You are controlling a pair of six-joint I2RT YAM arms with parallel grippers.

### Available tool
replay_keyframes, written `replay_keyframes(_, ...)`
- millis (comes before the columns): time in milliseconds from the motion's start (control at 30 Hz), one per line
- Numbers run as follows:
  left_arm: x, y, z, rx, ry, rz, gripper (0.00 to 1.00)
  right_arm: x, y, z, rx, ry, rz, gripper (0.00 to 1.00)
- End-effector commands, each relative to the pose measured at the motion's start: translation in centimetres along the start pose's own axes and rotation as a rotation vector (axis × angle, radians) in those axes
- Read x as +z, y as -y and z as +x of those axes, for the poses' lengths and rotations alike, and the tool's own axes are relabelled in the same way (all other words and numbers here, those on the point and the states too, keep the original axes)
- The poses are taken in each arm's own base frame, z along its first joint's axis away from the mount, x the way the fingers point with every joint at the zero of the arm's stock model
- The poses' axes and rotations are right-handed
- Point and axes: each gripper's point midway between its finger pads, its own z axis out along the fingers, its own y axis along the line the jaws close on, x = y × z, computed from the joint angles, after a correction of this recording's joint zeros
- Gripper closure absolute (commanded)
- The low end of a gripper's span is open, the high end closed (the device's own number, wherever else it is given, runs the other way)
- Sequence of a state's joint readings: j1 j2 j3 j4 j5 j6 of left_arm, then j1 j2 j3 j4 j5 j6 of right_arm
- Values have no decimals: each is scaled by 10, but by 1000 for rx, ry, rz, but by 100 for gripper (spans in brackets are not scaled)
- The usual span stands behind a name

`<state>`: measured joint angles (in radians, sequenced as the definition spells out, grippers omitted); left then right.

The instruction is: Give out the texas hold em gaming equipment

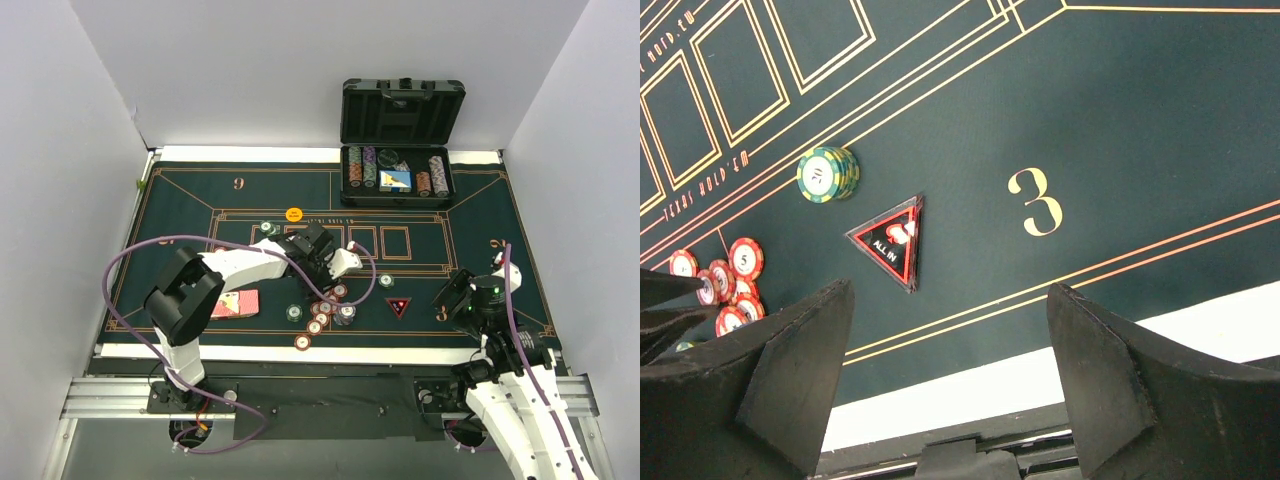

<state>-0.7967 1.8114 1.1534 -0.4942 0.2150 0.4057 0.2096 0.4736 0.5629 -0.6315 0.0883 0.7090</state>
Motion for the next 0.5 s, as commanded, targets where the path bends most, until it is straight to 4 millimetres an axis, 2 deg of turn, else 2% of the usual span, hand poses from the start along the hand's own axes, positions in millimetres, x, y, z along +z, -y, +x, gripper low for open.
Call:
replay_keyframes(0, 6, -4, -9, -55, -4, 18, 57, 4, 3, 3, -9, -12, 15, 27)
replay_keyframes(233, 4, -10, -21, -101, 19, 35, 57, 5, 1, 2, -12, -15, 12, 27)
replay_keyframes(267, -2, -12, -28, -109, 38, 38, 56, 5, 0, 2, -13, -19, 7, 27)
replay_keyframes(300, -7, -19, -26, -134, 34, 32, 55, 5, -2, 2, -16, -19, 0, 27)
replay_keyframes(400, -43, -47, -41, -185, 119, 4, 51, 5, -6, -2, -15, -12, -10, 27)
replay_keyframes(433, -53, -59, -36, -211, 123, -10, 50, 5, -9, -4, -12, -10, -20, 27)
replay_keyframes(467, -65, -67, -39, -201, 140, -32, 49, 6, -11, -5, -12, -10, -23, 27)
